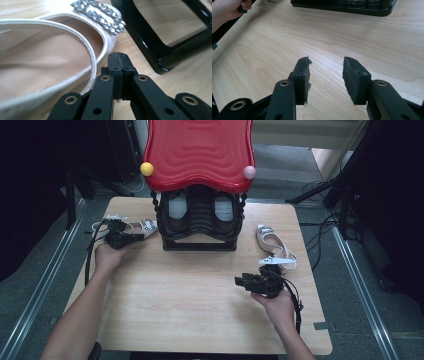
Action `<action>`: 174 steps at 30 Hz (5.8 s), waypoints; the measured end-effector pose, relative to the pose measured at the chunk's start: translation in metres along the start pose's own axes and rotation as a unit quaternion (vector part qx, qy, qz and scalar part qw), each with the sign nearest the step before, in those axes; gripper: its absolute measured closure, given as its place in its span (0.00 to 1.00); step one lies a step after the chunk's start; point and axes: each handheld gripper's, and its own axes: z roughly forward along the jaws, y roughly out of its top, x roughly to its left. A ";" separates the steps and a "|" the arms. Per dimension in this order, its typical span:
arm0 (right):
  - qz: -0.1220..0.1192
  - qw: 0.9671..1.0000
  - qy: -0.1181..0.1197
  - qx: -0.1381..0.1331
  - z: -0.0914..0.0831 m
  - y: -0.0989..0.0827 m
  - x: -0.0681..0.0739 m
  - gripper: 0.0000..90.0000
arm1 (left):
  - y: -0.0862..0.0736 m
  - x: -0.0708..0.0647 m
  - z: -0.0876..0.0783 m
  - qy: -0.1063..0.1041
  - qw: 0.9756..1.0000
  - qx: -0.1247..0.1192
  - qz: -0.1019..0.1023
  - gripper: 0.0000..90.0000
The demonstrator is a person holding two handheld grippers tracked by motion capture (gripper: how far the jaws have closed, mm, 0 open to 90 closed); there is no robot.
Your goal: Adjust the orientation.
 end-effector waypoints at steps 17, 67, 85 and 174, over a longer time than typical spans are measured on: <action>0.008 1.000 -0.012 -0.008 -0.006 -0.007 -0.003 0.64 | 0.012 -0.002 0.016 0.015 0.999 -0.012 -0.026 1.00; -0.014 1.000 -0.009 -0.007 -0.002 0.004 -0.007 0.54 | -0.016 -0.025 -0.083 -0.061 0.998 -0.022 0.011 0.40; -0.008 1.000 -0.004 -0.009 0.004 0.015 -0.014 0.45 | -0.035 -0.012 -0.106 -0.043 0.999 -0.029 0.000 0.41; -0.013 1.000 -0.016 -0.013 -0.001 0.008 -0.012 0.48 | -0.049 0.019 -0.069 0.014 0.997 0.021 -0.069 1.00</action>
